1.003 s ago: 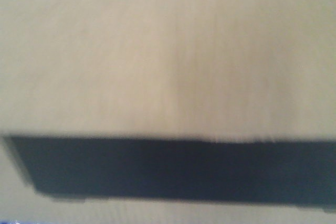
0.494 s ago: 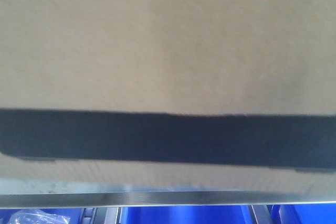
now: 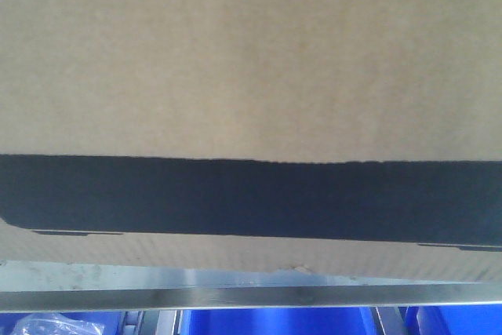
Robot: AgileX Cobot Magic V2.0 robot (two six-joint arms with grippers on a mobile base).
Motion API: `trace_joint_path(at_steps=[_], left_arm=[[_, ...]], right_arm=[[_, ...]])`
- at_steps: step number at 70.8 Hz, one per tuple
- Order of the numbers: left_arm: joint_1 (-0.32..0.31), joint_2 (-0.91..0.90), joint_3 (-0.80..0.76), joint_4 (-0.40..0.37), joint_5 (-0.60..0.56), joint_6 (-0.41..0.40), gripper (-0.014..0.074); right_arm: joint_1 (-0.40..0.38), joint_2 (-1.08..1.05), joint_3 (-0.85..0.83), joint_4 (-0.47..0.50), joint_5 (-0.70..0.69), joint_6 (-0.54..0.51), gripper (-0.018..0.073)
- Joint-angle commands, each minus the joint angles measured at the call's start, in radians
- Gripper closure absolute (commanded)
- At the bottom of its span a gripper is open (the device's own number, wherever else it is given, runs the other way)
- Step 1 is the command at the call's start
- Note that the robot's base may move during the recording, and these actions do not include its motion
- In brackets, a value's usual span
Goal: Grab box from left shelf to table start
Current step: 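Lift the box with both grippers and pull it off the shelf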
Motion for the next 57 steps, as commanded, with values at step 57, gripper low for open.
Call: trace_joint_path(at_steps=[57], left_arm=[[-0.032,-0.016,-0.041,-0.233,-0.140,0.017,0.0700]], right_arm=[[0.010,0.002,-0.032,0.145,-0.148,-0.010,0.0502]])
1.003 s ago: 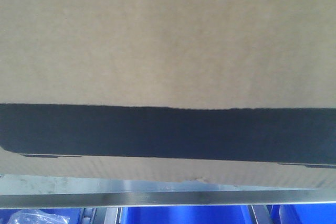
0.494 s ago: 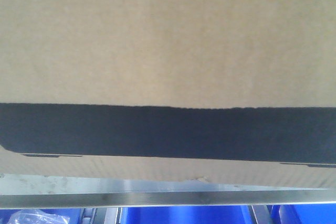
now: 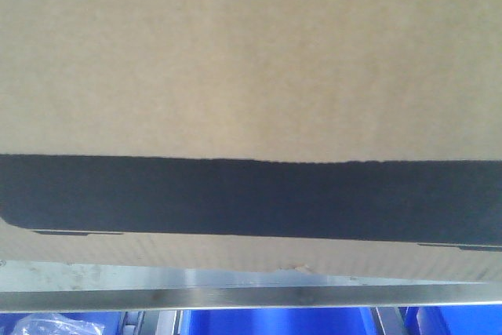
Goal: Grab box from left shelf to table start
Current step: 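Lift the box with both grippers and pull it off the shelf, then hold the box with both grippers while the base drives away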
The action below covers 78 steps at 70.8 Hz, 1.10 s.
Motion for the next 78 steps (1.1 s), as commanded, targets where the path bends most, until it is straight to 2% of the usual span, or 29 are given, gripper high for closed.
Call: trace_joint_path(at_steps=[1,78], left_arm=[[-0.032,-0.016,-0.041,-0.232,-0.140,0.017,0.0700],[-0.032,-0.016,-0.041,-0.232,-0.140,0.017,0.0700]], right_arm=[[0.010,0.002,-0.032,0.145,-0.146,-0.010,0.0502],[0.010,0.002,-0.032,0.145,-0.146,-0.010,0.0502]])
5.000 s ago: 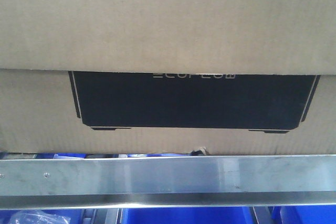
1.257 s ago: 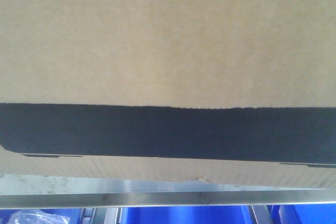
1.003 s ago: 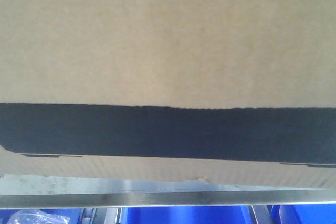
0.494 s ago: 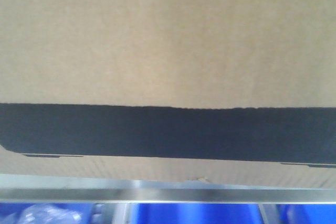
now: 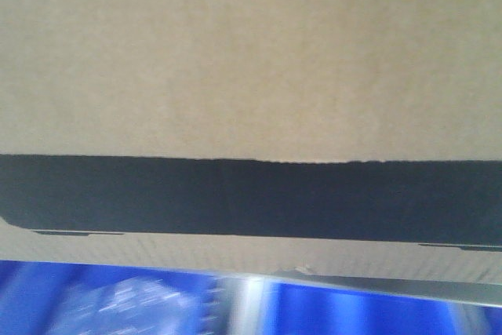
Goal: Grab box from left shelf to table start
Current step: 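Hold the box with both grippers while the base drives away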
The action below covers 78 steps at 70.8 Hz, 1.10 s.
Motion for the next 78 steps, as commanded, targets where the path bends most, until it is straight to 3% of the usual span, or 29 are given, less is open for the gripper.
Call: trace_joint_path(at_steps=[1,78], left_arm=[[-0.032,-0.016,-0.041,-0.230,-0.140,0.017,0.0700],[-0.032,-0.016,-0.041,-0.230,-0.140,0.017,0.0700]], right_arm=[[0.010,0.002,-0.032,0.145,-0.146,-0.010,0.0502],[0.010,0.002,-0.032,0.145,-0.146,-0.010,0.0502]])
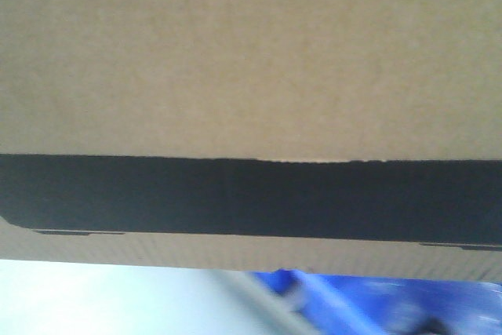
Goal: Grab box from left shelf to table start
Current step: 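Hold the box with both grippers while the base drives away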
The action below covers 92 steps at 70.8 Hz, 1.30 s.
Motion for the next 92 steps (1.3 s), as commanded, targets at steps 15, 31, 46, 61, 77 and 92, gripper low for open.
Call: trace_joint_path(at_steps=[15,31,46,61,77,92], left_arm=[[-0.030,-0.016,-0.041,-0.230,-0.140,0.017,0.0700],[-0.030,-0.016,-0.041,-0.230,-0.140,0.017,0.0700],[-0.030,-0.016,-0.041,-0.230,-0.140,0.017,0.0700],[-0.030,-0.016,-0.041,-0.230,-0.140,0.017,0.0700],[-0.030,-0.016,-0.041,-0.230,-0.140,0.017,0.0700],[-0.030,-0.016,-0.041,-0.230,-0.140,0.017,0.0700]], right_arm=[[0.010,0.004,-0.032,0.145,-0.146,-0.010,0.0502],[0.010,0.004,-0.032,0.145,-0.146,-0.010,0.0502],[0.010,0.004,-0.032,0.145,-0.146,-0.010,0.0502],[0.010,0.004,-0.032,0.145,-0.146,-0.010,0.0502],[0.010,0.004,-0.032,0.145,-0.146,-0.010,0.0502],[0.010,0.004,-0.032,0.145,-0.146,-0.010,0.0502]])
